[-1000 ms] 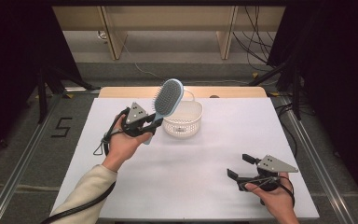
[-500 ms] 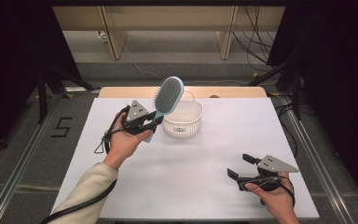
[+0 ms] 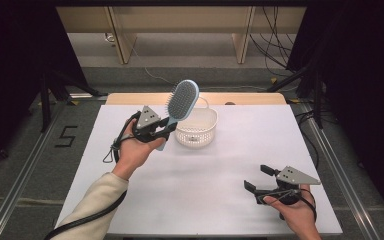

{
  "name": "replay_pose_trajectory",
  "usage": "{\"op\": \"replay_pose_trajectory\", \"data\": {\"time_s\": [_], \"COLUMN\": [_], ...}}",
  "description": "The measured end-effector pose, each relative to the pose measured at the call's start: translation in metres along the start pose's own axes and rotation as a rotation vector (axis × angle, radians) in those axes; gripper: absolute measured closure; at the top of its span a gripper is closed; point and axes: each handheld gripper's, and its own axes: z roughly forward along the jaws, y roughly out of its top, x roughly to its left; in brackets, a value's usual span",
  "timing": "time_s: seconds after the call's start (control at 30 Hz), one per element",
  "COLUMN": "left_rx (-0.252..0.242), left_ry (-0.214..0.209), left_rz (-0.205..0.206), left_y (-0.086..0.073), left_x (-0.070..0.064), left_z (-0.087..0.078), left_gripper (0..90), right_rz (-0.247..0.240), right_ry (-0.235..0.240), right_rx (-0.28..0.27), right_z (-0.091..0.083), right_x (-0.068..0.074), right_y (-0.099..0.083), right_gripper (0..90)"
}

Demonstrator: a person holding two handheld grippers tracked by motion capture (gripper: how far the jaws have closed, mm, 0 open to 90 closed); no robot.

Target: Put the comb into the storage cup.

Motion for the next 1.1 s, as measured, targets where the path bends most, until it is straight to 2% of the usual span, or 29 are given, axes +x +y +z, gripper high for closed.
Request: {"op": "replay_pose_trajectory", "data": {"time_s": [0.1, 1.1], "left_rx": [-0.005, -0.022], "left_ry": [0.006, -0.004], "left_rz": [0.008, -0.008], "left_y": [0.0011, 0.0057], "left_x": [0.0000, 0.0018], "left_z": [0.0007, 0.0067], "left_gripper": [69.7, 69.7], "right_rz": [0.000, 0.002], "right_ry": [0.000, -0.001], "right_rx": [-0.001, -0.001], "right_z": [0.0000, -0.0009], "right_x": [0.0000, -0.0004], "right_y": [0.0000, 0.0002], "right_gripper": [15.1, 15.1]}}
